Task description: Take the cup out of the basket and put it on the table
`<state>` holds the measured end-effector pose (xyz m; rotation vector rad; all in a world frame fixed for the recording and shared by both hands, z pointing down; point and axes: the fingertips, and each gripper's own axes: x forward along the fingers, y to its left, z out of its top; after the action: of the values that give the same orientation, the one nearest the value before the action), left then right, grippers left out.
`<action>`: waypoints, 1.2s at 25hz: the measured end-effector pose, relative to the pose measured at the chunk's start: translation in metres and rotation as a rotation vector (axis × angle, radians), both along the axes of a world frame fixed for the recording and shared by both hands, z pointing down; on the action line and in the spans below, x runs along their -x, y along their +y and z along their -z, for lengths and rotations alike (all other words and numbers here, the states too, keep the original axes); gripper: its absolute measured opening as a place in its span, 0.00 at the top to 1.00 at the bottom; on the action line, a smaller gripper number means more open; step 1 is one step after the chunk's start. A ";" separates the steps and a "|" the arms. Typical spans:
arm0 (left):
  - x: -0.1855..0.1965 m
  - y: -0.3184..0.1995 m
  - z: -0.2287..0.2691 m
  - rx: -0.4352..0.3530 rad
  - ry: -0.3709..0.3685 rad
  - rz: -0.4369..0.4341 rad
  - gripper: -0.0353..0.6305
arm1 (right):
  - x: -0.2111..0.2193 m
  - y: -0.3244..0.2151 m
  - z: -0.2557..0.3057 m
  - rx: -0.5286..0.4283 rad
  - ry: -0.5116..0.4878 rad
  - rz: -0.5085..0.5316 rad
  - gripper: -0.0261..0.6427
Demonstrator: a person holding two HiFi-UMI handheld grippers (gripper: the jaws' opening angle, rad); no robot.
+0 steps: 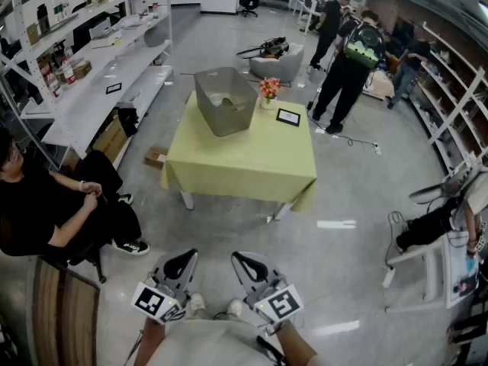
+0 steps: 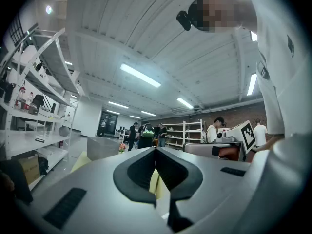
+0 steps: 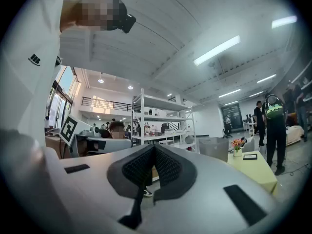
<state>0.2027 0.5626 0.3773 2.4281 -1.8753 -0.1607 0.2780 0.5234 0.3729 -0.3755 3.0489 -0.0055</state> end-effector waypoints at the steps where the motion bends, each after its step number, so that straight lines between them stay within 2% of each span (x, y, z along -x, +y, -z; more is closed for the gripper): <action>1: 0.000 0.000 0.000 0.002 -0.002 0.003 0.93 | 0.001 -0.001 0.000 -0.003 0.003 0.001 0.95; 12: -0.004 -0.013 -0.003 0.012 -0.022 0.017 0.93 | -0.002 -0.012 -0.001 -0.026 0.001 0.011 0.95; 21: -0.017 -0.025 0.001 0.017 -0.029 0.049 0.93 | -0.014 -0.024 0.009 -0.025 -0.040 0.033 0.95; 26: -0.027 -0.038 0.004 0.020 -0.026 0.068 0.93 | -0.022 -0.037 0.014 -0.057 -0.019 0.048 0.95; 30: -0.024 -0.051 0.003 0.031 -0.057 0.073 0.93 | -0.018 -0.052 0.010 -0.042 -0.023 0.045 0.95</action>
<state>0.2267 0.5112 0.3746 2.3701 -1.9757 -0.0670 0.2957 0.4713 0.3628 -0.3016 3.0290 0.0510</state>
